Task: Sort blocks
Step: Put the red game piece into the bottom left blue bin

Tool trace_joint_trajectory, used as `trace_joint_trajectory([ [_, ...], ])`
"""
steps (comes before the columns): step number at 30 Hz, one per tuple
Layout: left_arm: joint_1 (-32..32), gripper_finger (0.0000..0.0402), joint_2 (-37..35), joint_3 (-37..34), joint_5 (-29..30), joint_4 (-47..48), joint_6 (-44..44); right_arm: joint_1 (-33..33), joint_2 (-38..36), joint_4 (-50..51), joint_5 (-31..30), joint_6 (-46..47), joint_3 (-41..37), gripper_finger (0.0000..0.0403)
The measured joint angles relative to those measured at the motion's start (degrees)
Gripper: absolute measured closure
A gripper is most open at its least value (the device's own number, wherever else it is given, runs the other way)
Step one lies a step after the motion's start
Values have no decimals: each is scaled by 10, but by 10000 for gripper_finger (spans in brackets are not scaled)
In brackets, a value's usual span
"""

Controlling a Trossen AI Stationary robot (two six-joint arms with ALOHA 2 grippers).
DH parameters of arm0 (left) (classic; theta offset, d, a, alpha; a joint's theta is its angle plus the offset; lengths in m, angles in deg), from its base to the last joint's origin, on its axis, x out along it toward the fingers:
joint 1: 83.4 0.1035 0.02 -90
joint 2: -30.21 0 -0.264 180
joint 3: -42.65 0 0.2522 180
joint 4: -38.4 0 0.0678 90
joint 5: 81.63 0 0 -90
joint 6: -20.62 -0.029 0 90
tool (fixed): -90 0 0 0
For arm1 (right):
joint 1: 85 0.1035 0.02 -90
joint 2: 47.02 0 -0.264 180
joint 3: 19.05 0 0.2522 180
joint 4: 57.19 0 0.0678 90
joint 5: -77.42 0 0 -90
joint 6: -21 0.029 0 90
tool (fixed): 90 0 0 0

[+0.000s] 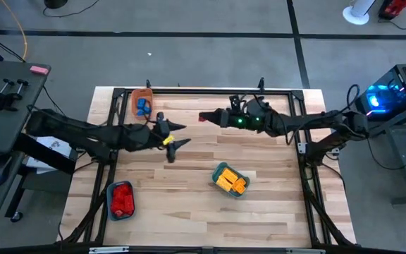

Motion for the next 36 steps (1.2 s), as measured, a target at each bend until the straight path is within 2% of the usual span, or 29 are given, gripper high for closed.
trace_joint_trajectory([
  [4, -25, 163, 41, 0, 126, -128, -73, 35, 8, -82, -106, 1, 0, 402],
  [7, -39, 163, 60, 0, 188, -215, -153, 55, 8, -115, -186, -1, 0, 403],
  [11, -45, 163, 73, 1, 208, -311, -257, 74, 8, -150, -255, -2, 0, 403],
  [15, -42, 163, 86, 1, 204, -359, -298, 88, 8, -152, -301, 1, 0, 403],
  [20, -38, 163, 101, 1, 196, -377, -292, 97, 19, -153, -303, 15, 16, 403],
  [25, -34, 163, 105, 1, 180, -379, -288, 98, 79, -112, -221, -7, 102, 403],
  [28, -35, 163, 100, 1, 213, -381, -299, 97, 94, -77, -199, -42, 150, 403],
  [33, -38, 163, 95, 4, 237, -412, -309, 96, 93, 35, -206, -88, 214, 403],
  [36, -39, 163, 95, 20, 235, -413, -309, 96, 97, 59, -223, -111, 240, 403],
])
